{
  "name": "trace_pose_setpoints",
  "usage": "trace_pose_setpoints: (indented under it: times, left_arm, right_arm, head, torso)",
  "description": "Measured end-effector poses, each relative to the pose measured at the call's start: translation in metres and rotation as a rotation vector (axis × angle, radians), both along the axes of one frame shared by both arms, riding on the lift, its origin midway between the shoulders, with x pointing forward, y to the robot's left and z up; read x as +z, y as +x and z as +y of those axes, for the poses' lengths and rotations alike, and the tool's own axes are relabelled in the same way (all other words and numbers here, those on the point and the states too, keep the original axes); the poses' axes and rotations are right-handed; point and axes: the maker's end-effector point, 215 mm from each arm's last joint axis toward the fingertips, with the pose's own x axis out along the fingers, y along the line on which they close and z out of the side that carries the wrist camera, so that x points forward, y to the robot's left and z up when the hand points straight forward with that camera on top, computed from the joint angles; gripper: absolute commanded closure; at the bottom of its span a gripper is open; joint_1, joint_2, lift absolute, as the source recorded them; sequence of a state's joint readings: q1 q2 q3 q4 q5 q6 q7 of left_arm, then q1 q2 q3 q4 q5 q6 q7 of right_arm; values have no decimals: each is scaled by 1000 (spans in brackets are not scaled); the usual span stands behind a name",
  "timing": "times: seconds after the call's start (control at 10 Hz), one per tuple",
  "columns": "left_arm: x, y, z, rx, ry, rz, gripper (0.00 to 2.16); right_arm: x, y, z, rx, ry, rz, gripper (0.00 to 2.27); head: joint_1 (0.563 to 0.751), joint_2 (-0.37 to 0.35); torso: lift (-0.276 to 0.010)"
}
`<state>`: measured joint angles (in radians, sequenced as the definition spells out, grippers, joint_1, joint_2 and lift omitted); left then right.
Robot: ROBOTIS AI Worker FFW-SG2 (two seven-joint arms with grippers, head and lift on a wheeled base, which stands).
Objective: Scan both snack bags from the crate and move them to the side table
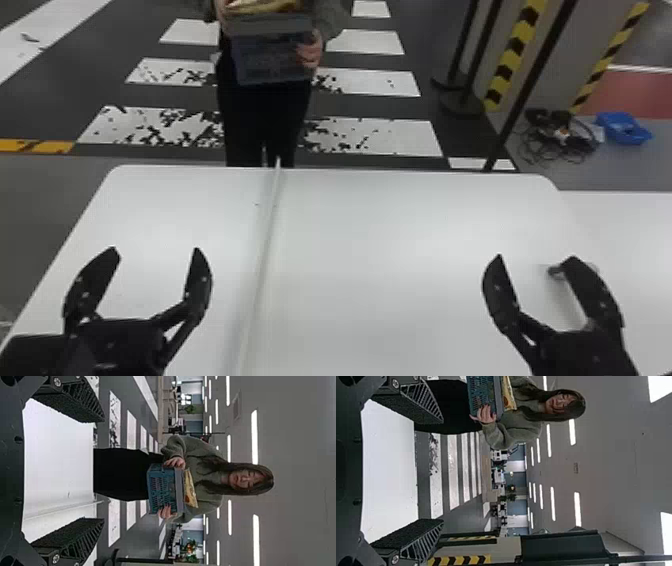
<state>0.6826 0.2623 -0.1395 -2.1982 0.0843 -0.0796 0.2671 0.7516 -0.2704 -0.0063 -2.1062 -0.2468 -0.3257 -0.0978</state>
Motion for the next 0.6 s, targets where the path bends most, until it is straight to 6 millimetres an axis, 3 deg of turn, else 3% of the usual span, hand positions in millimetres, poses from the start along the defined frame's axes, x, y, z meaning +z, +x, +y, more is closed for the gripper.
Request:
trace_pose_setpoints:
  times: [0.6]
  left_arm:
    - [13,0,-1,-5,-9,-43,103]
  right_arm:
    - [2,-1,0,-1,0,-7,103]
  head:
    - [695,-80]
  torso:
    - [-95]
